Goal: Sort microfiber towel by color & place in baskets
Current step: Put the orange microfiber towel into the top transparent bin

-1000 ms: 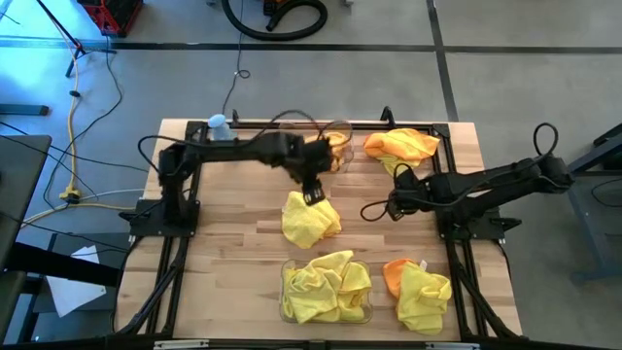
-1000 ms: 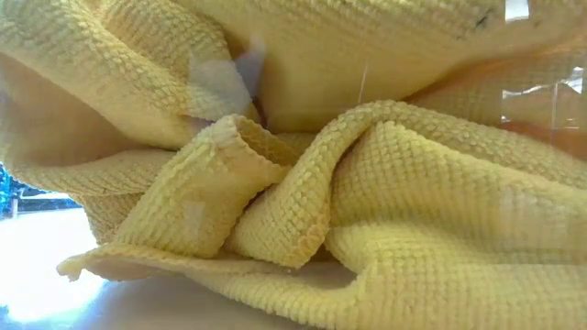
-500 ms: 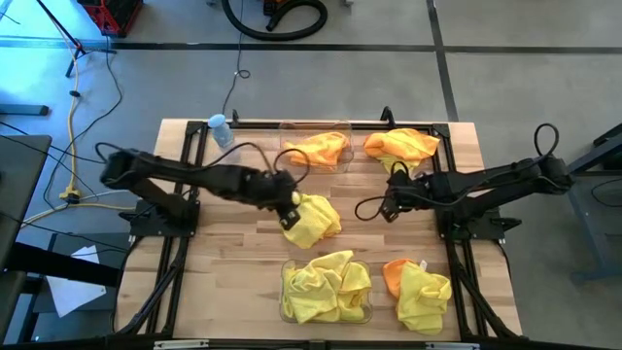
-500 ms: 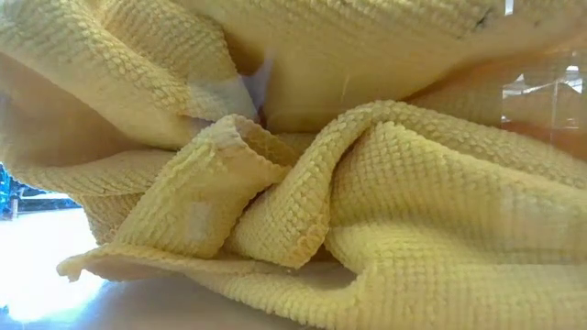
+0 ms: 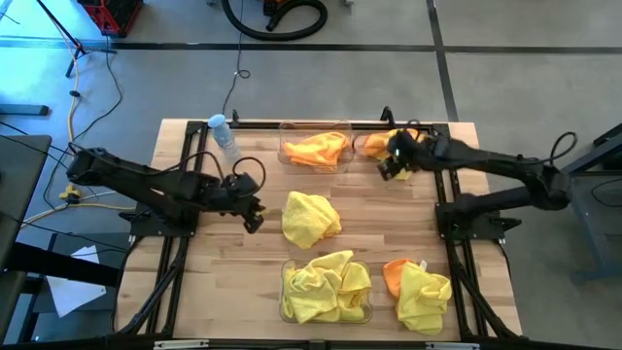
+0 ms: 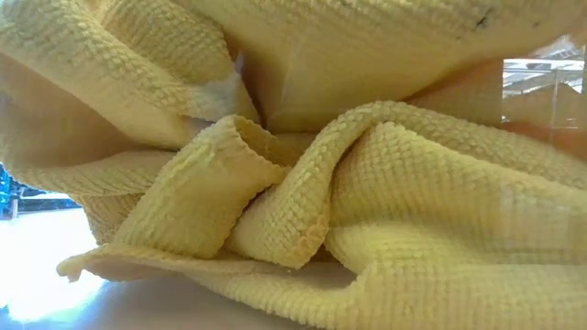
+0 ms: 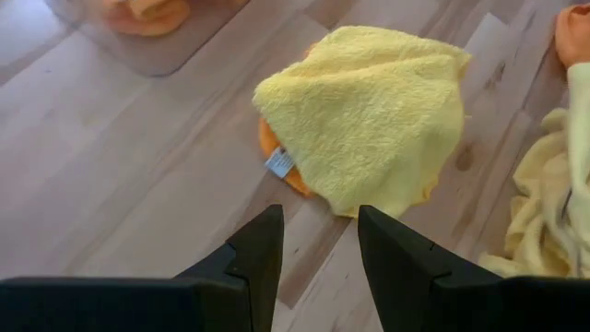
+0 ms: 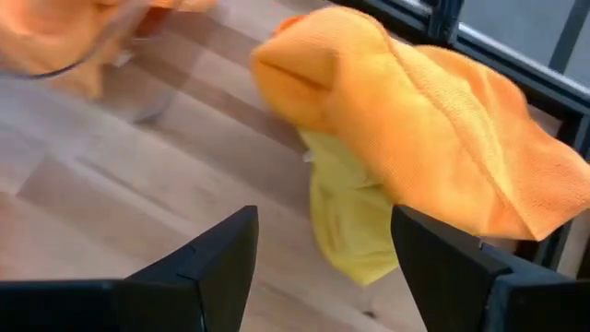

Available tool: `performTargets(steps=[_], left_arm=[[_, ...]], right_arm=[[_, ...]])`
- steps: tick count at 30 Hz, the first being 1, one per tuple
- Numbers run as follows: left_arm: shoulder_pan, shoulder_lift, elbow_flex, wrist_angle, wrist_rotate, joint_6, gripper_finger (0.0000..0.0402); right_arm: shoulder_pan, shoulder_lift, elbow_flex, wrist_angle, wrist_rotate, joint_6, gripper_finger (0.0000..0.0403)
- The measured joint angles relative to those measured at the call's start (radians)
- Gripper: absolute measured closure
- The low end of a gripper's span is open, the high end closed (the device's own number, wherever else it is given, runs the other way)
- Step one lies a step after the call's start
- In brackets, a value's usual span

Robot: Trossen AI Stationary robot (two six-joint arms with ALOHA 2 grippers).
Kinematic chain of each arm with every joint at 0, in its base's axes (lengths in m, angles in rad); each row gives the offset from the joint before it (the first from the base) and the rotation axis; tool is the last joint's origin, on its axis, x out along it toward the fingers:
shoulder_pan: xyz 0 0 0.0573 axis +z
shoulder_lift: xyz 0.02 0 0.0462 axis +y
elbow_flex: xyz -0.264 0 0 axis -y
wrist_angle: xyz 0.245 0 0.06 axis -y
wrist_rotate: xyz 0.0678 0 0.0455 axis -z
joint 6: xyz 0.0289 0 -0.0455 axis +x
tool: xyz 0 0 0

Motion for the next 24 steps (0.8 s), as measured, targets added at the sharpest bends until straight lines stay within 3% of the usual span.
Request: performTargets(steps=[7, 18, 21, 24], left_arm=[[0.02, -0.102, -0.069, -0.005, 0.002, 0.027, 0.0273], [0.026, -0.173, -0.092, -0.004, -0.001, 0.045, 0.0273], [0.026, -0.172, -0.092, -0.009, 0.01, 0.076, 0.0273], [0.026, -0.166, -0.092, -0.009, 0.027, 0.169, 0.0273]], right_arm=[[-0.225, 0.206, 0.113, 0.003, -0.156, -0.162, 0.0157], [-0.3, 0.467, 0.226, 0.003, -0.175, -0.279, 0.0161], [-0.312, 0.494, 0.226, 0.0, -0.175, -0.283, 0.0181], [-0.322, 0.495, 0.226, -0.006, -0.174, -0.27, 0.0233]])
